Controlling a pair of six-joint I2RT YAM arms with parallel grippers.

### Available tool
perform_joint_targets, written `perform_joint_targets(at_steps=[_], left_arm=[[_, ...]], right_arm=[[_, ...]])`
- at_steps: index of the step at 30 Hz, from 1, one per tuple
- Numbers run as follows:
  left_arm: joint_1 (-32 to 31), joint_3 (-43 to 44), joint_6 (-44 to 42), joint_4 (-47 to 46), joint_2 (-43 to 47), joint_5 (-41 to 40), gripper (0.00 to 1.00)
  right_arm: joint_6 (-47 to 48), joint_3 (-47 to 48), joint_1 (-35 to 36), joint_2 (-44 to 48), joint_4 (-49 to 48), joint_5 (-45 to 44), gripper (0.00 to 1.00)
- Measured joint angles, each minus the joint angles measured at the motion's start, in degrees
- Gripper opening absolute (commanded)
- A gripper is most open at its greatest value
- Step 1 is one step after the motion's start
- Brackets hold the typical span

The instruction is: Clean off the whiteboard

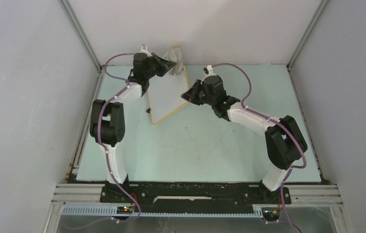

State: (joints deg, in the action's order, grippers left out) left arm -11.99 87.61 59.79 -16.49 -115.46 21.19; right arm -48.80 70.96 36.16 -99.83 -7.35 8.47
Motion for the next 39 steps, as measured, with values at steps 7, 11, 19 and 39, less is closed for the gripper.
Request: perform_joint_targets(at_steps=[7, 11, 19, 39], left_arm=[[1.25, -1.62, -1.81, -0.74, -0.42, 0.04, 0.0], [4.44, -2.49, -2.29, -0.22, -2.47, 0.11, 0.0], [6.45, -1.55, -4.48, 2.08, -5.49, -2.78, 0.0], [-2.4, 3.1, -18.78, 7.13, 0.09, -7.23, 0.0]], right_arm=[[-0.07, 0.0, 0.44, 0.35, 1.07, -1.62, 0.0], [-0.15, 0.0, 0.42, 0.42, 1.25, -1.68, 0.0], [-0.72, 0.0, 0.42, 0.42, 1.16, -1.66, 0.0], [-0.72, 0.0, 0.17, 0.52, 1.77, -1.75, 0.0]])
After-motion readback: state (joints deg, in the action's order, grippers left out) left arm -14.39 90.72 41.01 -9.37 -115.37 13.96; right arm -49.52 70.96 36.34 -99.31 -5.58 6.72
